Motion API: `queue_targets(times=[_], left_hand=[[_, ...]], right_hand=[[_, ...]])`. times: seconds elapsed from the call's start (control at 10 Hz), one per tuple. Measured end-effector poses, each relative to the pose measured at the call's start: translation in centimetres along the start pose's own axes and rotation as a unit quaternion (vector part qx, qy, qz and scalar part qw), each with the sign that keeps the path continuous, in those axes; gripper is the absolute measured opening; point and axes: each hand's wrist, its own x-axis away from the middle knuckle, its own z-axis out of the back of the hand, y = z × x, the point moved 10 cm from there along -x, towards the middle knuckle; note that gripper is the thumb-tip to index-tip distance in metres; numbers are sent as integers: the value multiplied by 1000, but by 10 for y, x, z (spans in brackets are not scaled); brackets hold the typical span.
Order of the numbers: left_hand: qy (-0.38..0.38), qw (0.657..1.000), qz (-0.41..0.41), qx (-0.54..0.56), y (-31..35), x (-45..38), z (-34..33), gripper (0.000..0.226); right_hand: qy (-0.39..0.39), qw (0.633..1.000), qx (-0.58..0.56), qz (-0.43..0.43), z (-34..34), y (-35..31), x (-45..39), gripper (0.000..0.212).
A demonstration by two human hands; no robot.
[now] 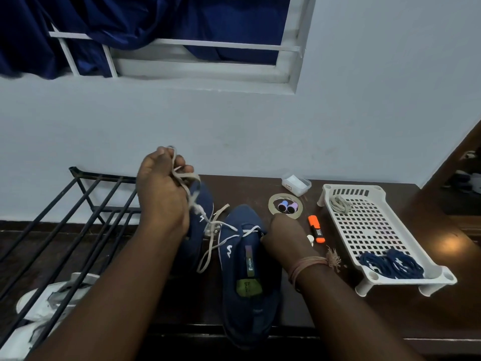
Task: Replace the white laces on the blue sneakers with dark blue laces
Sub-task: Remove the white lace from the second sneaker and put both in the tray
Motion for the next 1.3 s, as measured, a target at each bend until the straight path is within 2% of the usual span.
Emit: queue_targets(times=[0.1,0.2,0.3,0.4,0.5,0.6,0.7,0.8,0.9,1.0,1.1,1.2,1.3], left_hand=[[25,996,-27,-83,15,-9,12,15],[23,920,8,-392,4,-6,20,15],[-69,796,68,-597,-36,14,14,14],[-131,659,2,-741,-60,33,1,47],[-186,598,30,-779,-81,46,1,33],[-187,649,149,-722,-97,44,23,17],[-174,644,155,-728,-100,34,34,14],[-170,680,163,-695,-106,31,38,17],[-174,684,153,-692,-108,29,37,18],[-183,679,144,-696,-110,31,35,17],[-184,681,142,-695,-109,32,35,17],[-182,680,141,-696,-109,30,36,17],[-184,677,148,-698,-110,30,38,16]], right_hand=[[24,1000,-1,15,3,-7,5,20],[40,995,-19,94,1,-30,13,32],[54,988,35,142,-6,-47,20,28],[69,985,38,155,-10,-50,21,24],[61,986,14,155,-9,-48,18,23],[156,984,12,85,23,-32,16,14],[261,962,54,-54,61,3,21,21],[249,962,55,-92,63,20,16,31],[181,981,39,52,37,-15,9,25],[87,984,84,130,0,-45,13,22],[94,979,113,141,-7,-54,18,21],[154,977,-129,69,34,-35,13,20],[170,855,-487,-60,60,5,6,30]])
